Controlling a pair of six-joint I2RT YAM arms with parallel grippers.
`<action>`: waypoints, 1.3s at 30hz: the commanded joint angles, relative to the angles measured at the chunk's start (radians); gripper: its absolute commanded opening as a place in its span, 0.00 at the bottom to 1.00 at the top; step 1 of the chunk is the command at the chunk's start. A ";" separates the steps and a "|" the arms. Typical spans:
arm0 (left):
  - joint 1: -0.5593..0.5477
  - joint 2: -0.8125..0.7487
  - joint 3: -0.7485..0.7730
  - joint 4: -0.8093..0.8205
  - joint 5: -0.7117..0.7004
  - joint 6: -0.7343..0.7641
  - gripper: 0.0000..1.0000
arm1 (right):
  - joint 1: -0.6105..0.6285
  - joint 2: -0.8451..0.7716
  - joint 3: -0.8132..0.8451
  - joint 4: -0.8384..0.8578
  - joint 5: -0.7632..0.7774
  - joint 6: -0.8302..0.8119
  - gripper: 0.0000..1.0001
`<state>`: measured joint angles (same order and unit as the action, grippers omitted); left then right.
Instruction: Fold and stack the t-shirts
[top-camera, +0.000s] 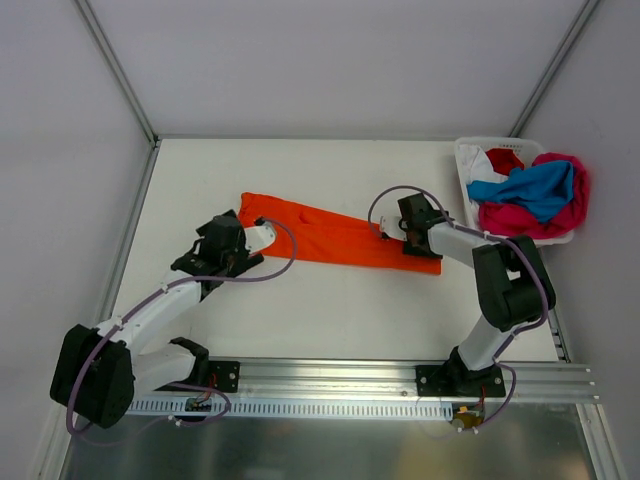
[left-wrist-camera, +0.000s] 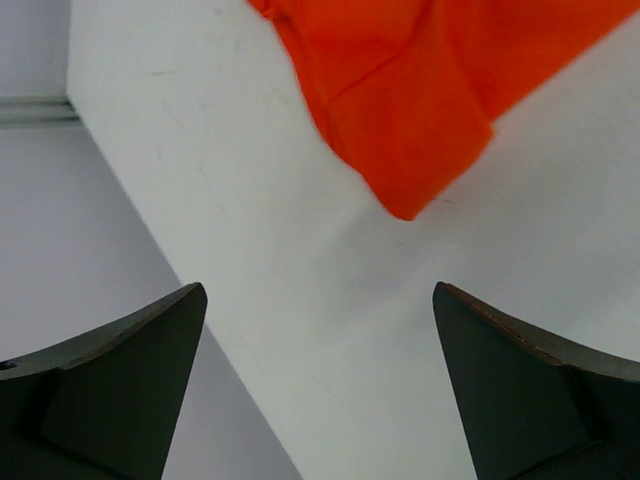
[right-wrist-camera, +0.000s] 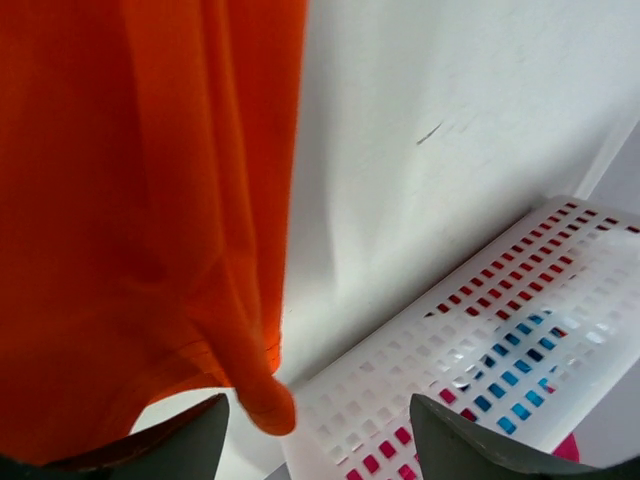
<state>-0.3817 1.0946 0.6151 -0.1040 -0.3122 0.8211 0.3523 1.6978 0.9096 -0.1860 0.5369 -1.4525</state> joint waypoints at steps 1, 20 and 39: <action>-0.071 0.016 -0.064 -0.102 0.078 -0.034 0.99 | 0.007 0.008 0.058 0.017 -0.008 -0.009 0.76; -0.143 0.367 0.089 0.099 -0.251 0.104 0.98 | 0.244 -0.063 0.120 -0.247 -0.164 0.236 0.76; -0.140 0.487 0.101 0.145 -0.263 0.119 0.95 | 0.294 -0.114 0.127 -0.358 -0.400 0.371 0.75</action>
<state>-0.5228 1.5856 0.7208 0.0257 -0.5606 0.9344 0.6556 1.6817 1.0050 -0.4412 0.2970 -1.1538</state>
